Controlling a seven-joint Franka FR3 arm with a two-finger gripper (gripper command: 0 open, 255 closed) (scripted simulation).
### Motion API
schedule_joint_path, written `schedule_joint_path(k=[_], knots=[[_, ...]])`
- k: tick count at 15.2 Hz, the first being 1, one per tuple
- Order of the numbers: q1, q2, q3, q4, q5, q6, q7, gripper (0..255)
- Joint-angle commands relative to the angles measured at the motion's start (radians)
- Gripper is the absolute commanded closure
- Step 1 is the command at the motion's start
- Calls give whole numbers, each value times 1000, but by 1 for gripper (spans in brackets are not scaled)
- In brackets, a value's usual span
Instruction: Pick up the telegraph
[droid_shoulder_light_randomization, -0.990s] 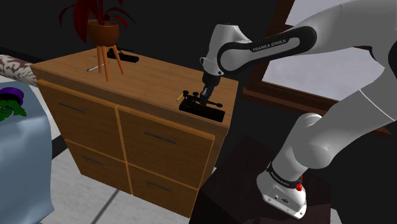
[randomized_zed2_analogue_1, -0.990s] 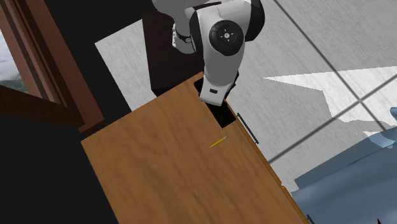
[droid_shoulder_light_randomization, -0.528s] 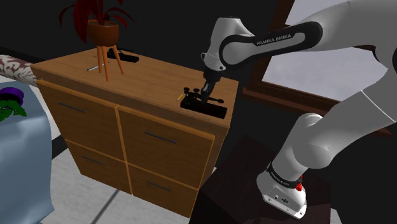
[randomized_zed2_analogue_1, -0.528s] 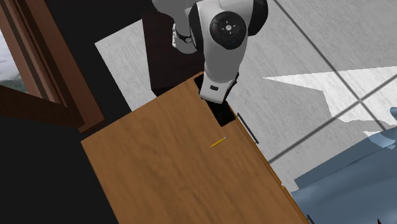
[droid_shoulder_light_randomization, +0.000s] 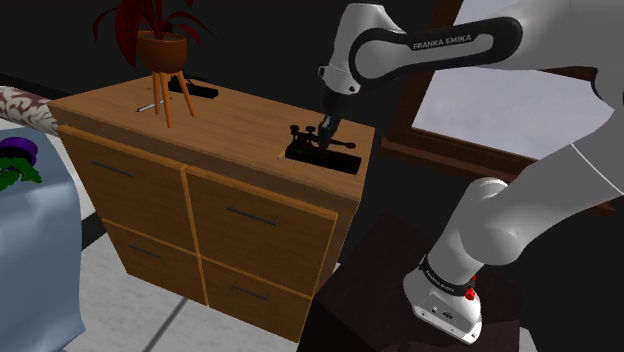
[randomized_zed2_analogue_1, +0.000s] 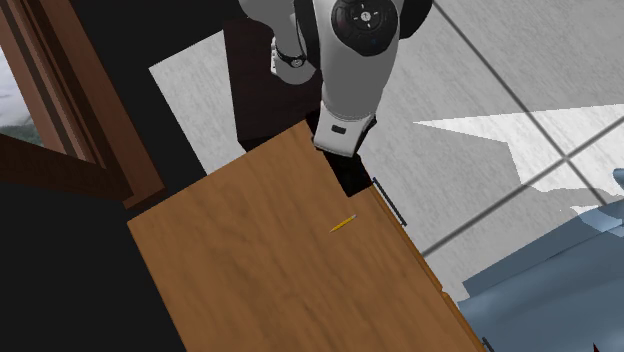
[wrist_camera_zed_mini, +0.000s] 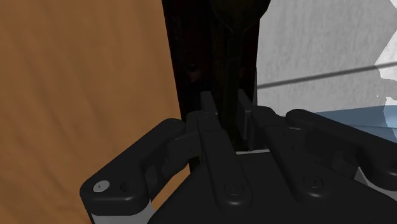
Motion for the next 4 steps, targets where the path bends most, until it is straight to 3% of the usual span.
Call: schedule_joint_path(k=[1,4], knots=[[1,-7,1,23,0,-30,2,255],[1,-9,1,37,0,-46,2,255]])
